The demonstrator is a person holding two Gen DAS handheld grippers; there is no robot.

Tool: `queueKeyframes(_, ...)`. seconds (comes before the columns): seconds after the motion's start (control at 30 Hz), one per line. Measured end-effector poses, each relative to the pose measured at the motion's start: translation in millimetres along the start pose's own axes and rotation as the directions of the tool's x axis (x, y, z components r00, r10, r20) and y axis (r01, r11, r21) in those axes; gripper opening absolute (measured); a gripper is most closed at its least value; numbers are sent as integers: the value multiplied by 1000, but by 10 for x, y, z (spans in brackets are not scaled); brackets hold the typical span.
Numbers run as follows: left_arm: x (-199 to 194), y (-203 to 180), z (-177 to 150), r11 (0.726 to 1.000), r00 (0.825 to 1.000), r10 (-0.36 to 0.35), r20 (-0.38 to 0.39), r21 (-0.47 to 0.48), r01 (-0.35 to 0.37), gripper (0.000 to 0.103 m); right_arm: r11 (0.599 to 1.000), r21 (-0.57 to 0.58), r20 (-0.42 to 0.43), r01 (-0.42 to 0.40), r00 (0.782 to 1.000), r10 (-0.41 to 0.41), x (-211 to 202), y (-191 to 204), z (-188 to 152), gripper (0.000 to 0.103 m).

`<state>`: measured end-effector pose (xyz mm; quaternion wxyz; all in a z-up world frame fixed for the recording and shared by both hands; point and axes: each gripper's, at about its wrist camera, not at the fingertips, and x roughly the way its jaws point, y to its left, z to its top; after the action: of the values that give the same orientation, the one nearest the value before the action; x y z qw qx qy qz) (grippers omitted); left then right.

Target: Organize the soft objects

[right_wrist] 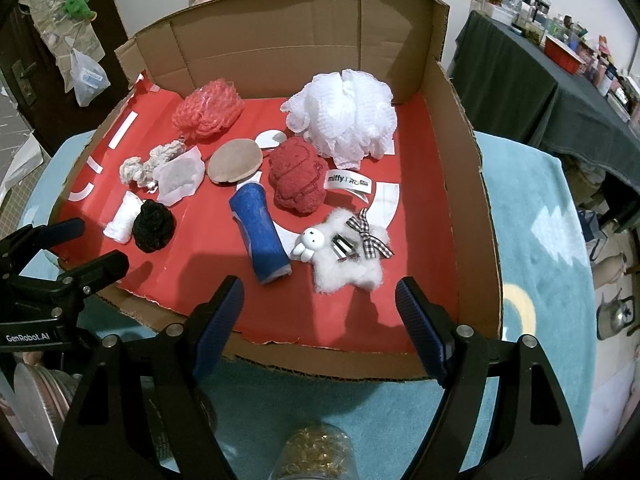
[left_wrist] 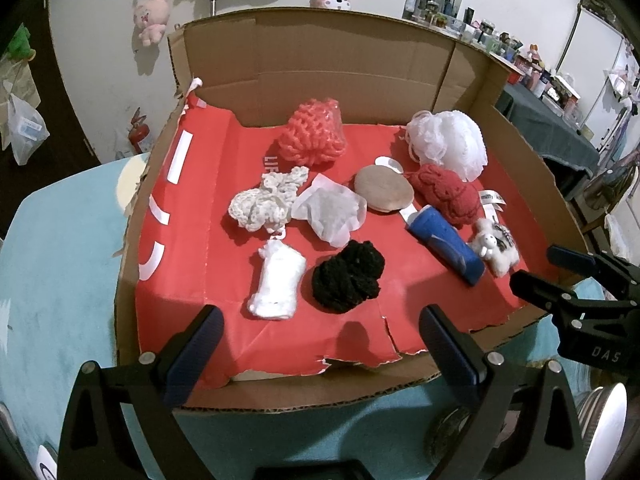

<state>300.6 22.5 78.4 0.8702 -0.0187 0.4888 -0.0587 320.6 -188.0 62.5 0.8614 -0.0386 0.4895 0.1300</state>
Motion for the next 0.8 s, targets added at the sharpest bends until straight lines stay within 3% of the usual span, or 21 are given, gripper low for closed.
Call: queueKeyframes(0.8, 3, 8, 0, 1000, 1000, 2, 1, -3, -2, 100, 1000, 1, 1, -1, 1000, 1, 0, -2, 3, 78)
